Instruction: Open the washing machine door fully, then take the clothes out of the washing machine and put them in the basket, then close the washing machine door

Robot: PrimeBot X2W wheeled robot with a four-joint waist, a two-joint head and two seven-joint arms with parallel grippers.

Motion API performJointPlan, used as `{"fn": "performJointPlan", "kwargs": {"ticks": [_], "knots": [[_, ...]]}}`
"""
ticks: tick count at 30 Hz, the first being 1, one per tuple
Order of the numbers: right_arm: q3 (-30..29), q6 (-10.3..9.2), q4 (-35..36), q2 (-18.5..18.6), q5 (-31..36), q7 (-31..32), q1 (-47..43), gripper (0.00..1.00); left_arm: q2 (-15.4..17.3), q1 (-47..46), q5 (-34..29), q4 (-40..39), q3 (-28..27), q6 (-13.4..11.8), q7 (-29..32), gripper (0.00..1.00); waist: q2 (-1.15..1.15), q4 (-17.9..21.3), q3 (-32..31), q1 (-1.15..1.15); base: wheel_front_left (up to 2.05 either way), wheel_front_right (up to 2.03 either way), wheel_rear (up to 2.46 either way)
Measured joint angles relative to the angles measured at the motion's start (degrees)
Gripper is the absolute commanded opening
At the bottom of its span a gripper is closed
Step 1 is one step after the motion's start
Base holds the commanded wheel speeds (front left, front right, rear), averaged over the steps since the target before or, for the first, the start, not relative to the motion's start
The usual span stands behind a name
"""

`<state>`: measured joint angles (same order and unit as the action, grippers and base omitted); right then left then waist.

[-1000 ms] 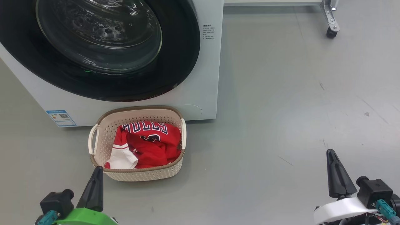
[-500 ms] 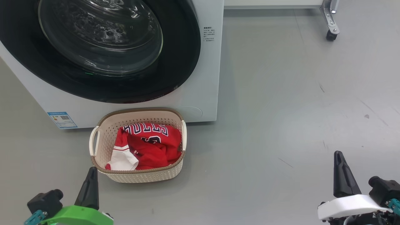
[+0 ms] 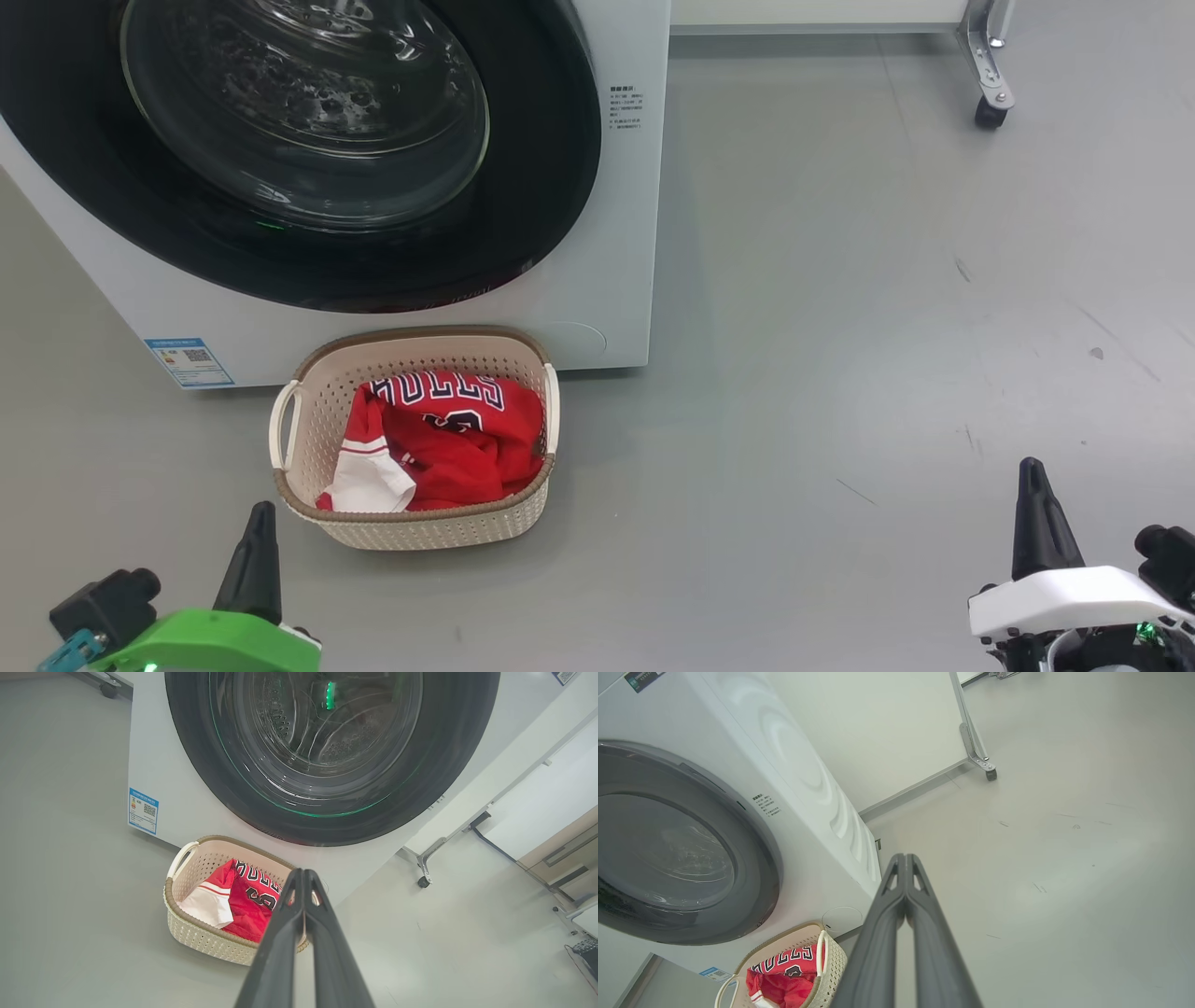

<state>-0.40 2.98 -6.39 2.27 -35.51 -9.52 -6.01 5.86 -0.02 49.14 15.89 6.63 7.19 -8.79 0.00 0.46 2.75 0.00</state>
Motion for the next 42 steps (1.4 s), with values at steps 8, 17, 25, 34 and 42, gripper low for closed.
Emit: {"fn": "performJointPlan", "kwargs": {"ticks": [8, 17, 25, 34, 42], "knots": [[-0.5, 0.47, -0.9, 0.1, -6.4, 1.7, 1.0, 0.0, -0.2, 0.0, 4.8, 0.0, -1.0, 0.0, 1.7, 0.0, 0.0, -0.1, -0.3, 0.0, 0.0, 0.0, 0.0], [-1.1, 0.99, -2.1, 0.3, -13.7, 3.4, 2.0, 0.0, -0.6, -0.1, 10.4, 0.0, -2.2, 0.0, 3.3, 0.0, 0.0, -0.1, -0.6, 0.0, 0.0, 0.0, 0.0], [-1.5, 1.26, -3.2, 0.5, -20.2, 5.0, 2.8, 0.0, -0.8, -0.3, 15.0, 0.0, -3.1, 0.0, 4.8, 0.0, 0.0, -0.2, -0.9, 0.0, 0.0, 0.0, 0.0], [-2.1, 1.65, -4.2, 0.7, -26.6, 6.3, 3.9, 0.0, -1.0, -0.6, 20.3, 0.0, -4.2, 0.0, 6.3, 0.0, 0.0, -0.2, -1.2, 0.0, 0.0, 0.0, 0.0], [-2.6, 2.22, -5.4, 1.0, -33.8, 8.0, 5.0, 0.0, -1.3, -1.1, 25.4, 0.0, -5.2, 0.0, 7.8, 0.0, 0.0, -0.3, -1.5, 0.0, 0.0, 0.0, 0.0]]}}
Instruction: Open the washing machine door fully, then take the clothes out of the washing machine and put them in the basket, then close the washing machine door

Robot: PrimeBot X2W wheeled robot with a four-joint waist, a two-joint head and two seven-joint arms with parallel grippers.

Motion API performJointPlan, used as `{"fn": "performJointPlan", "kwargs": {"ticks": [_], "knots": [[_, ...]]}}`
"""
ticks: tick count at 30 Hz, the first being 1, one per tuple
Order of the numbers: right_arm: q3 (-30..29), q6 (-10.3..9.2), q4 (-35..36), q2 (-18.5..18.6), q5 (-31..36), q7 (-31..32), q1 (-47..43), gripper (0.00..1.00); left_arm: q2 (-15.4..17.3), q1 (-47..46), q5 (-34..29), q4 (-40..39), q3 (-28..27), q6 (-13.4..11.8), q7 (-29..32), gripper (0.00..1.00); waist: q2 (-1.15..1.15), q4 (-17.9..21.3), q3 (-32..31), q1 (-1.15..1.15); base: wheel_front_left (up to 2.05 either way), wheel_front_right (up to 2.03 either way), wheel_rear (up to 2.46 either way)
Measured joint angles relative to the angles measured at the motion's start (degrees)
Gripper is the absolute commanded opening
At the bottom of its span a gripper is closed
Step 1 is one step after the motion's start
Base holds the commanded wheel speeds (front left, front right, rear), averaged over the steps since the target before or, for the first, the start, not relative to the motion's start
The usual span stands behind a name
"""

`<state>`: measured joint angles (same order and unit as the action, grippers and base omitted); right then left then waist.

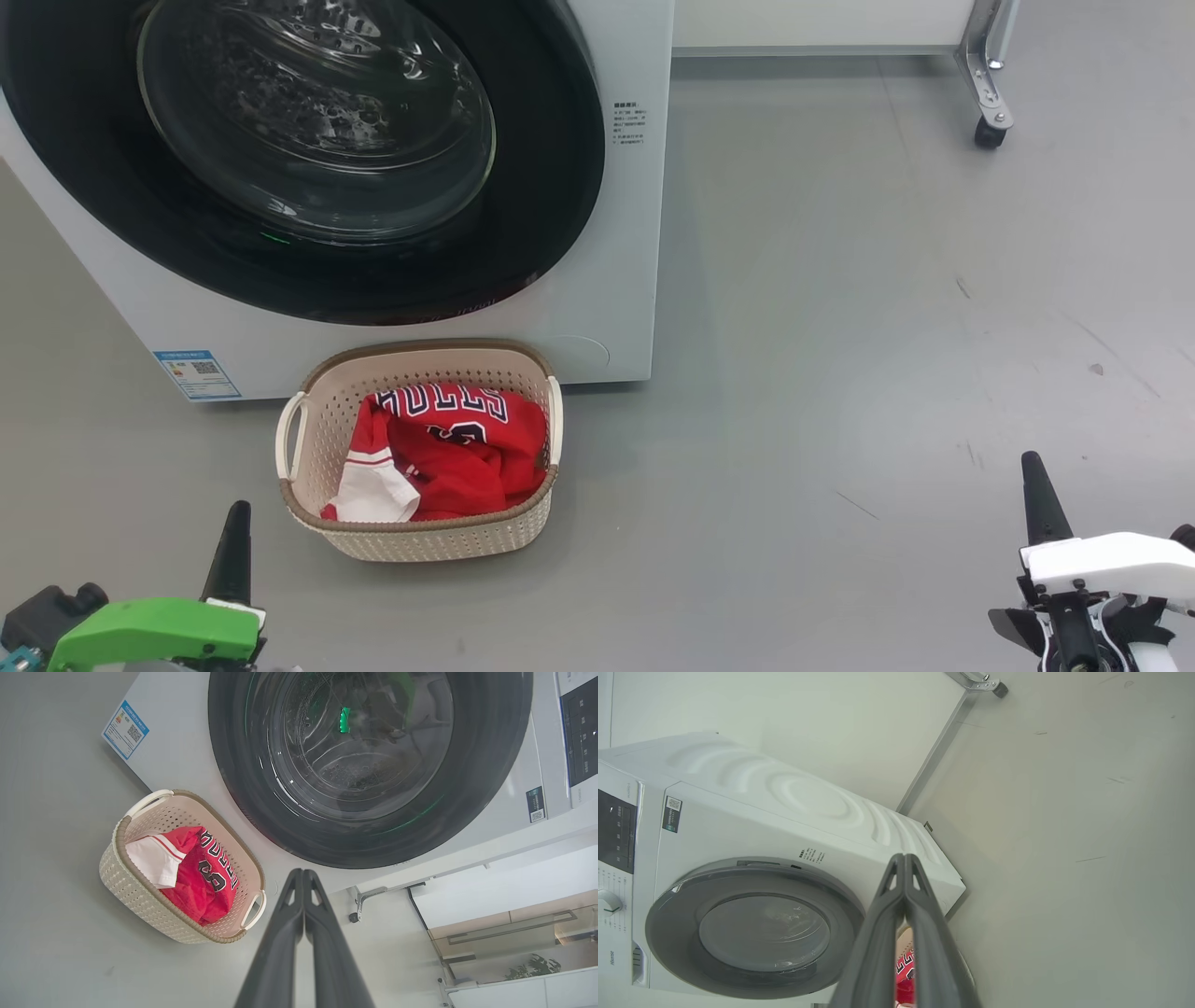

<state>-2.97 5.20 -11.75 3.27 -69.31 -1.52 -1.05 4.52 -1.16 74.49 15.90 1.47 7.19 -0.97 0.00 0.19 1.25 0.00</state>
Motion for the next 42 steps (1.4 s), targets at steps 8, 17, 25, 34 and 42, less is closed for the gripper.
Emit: {"fn": "performJointPlan", "kwargs": {"ticks": [8, 17, 25, 34, 42], "knots": [[-0.4, 0.29, -1.0, 0.1, -6.4, 1.3, 1.0, 0.0, -0.2, -0.2, 4.7, 0.0, -1.1, 0.0, 1.5, 0.0, 0.0, -0.1, -0.3, 0.0, 0.0, 0.0, 0.0], [-0.9, 0.79, -2.1, 0.3, -13.6, 3.0, 2.2, 0.0, -0.5, -1.1, 10.3, 0.0, -2.2, 0.0, 3.2, 0.0, 0.0, -0.1, -0.6, 0.0, 0.0, 0.0, 0.0], [-1.4, 1.23, -3.1, 0.4, -19.9, 4.3, 3.3, 0.0, -0.7, -1.3, 14.8, 0.0, -3.2, 0.0, 4.5, 0.0, 0.0, -0.2, -0.9, 0.0, 0.0, 0.0, 0.0], [-1.8, 1.46, -3.9, 0.5, -24.9, 5.3, 4.2, 0.0, -1.1, -1.9, 18.2, -0.1, -3.9, 0.0, 5.5, 0.0, 0.0, -0.2, -1.1, 0.0, 0.0, 0.0, 0.0], [-1.8, 1.47, -4.0, 0.5, -24.9, 5.3, 4.2, 0.0, -1.2, -2.0, 18.2, -0.1, -4.1, 0.0, 5.5, 0.0, 0.0, -0.2, -1.1, 0.0, 0.0, 0.0, 0.0]]}}
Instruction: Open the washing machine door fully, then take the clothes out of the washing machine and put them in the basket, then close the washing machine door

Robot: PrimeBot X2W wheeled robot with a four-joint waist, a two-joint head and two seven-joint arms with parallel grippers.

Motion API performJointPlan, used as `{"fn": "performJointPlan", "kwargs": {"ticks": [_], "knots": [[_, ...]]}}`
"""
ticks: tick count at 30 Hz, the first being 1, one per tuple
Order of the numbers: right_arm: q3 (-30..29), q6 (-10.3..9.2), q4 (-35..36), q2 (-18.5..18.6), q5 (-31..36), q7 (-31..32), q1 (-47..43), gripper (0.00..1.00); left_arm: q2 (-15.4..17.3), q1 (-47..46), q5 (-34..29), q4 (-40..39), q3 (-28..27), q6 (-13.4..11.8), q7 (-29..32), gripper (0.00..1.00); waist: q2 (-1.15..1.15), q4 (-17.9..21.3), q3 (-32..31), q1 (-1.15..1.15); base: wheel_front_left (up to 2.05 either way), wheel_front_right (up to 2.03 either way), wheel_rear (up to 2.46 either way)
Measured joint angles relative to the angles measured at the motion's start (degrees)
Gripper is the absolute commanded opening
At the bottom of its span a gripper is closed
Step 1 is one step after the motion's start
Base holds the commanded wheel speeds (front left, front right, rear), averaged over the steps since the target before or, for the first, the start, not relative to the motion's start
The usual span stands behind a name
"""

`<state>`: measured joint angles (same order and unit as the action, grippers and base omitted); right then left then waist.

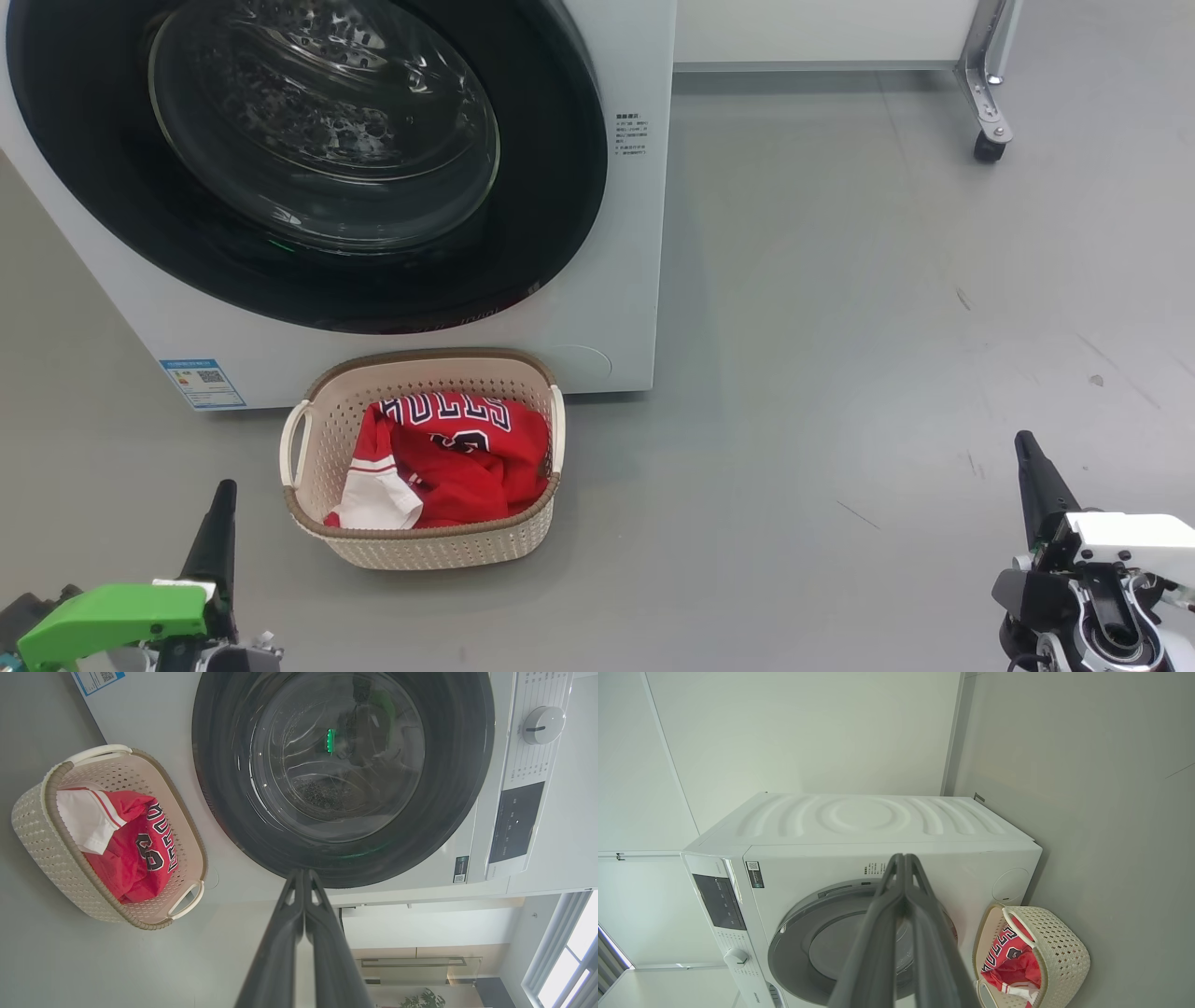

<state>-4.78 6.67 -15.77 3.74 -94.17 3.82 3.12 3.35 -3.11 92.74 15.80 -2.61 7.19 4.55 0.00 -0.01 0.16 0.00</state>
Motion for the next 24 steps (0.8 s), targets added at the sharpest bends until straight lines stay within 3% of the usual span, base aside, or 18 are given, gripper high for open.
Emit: {"fn": "performJointPlan", "kwargs": {"ticks": [24], "knots": [[-0.1, 0.29, -0.2, 0.0, 0.0, 0.2, 0.0, 0.0, 0.0, 0.0, 0.0, 0.0, -0.1, 0.0, 0.0, 0.0, 0.0, 0.0, 0.0, 0.0, 0.0, 0.0, 0.0]]}}
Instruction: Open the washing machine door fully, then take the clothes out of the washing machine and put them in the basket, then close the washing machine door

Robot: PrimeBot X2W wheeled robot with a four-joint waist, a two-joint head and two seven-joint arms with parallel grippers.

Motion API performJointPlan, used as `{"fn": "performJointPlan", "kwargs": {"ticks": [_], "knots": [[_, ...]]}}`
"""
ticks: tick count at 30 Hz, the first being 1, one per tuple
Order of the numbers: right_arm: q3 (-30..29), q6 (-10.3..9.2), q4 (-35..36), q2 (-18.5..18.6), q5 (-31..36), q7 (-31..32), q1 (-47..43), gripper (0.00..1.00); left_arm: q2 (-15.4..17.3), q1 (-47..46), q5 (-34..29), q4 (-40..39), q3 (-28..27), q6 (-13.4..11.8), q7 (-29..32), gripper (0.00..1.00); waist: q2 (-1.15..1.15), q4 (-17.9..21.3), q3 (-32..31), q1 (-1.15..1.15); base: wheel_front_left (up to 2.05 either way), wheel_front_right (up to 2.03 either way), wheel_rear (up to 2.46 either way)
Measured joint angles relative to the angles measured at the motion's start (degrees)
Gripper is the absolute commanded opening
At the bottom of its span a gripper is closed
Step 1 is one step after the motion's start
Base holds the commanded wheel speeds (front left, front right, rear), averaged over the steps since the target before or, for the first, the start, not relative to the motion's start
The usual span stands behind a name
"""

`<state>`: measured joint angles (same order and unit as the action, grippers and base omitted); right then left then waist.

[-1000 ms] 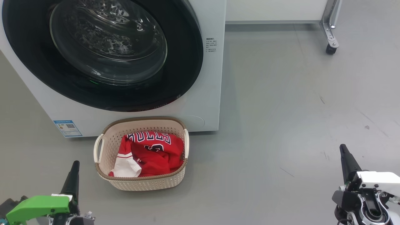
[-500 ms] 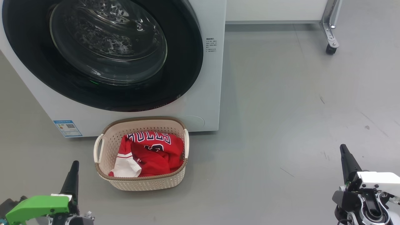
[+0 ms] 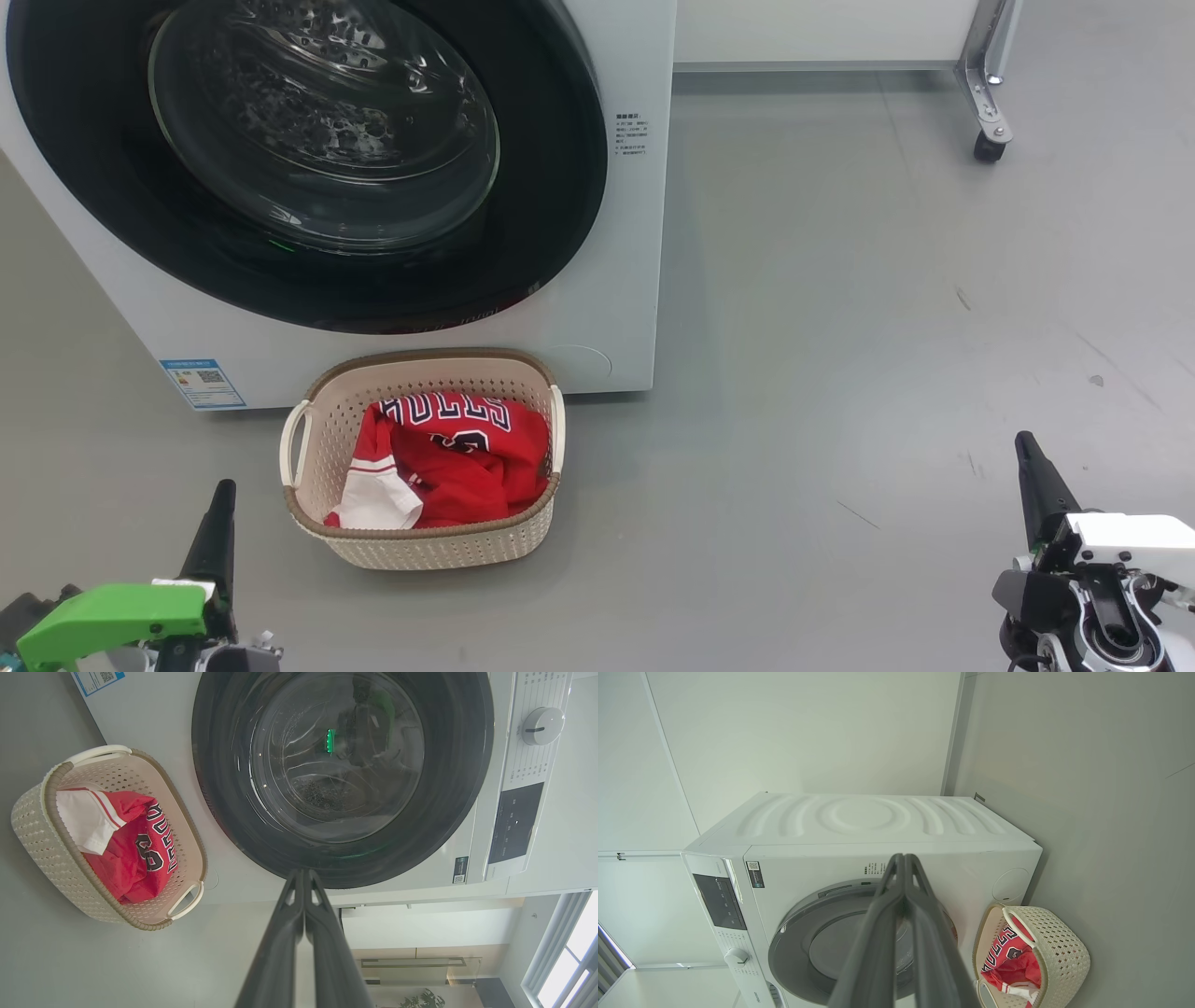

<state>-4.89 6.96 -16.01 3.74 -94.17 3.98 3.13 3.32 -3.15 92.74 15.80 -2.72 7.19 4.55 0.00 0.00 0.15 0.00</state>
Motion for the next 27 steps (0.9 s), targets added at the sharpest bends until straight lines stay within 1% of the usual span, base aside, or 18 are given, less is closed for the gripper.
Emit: {"fn": "performJointPlan", "kwargs": {"ticks": [27], "knots": [[-0.1, 0.0, -0.1, 0.0, 0.0, 0.0, 0.0, 0.0, -0.1, 0.0, 0.0, 0.0, -0.1, 0.0, 0.0, 0.0, 0.0, 0.0, 0.0, 0.0, 0.0, 0.0, 0.0]]}}
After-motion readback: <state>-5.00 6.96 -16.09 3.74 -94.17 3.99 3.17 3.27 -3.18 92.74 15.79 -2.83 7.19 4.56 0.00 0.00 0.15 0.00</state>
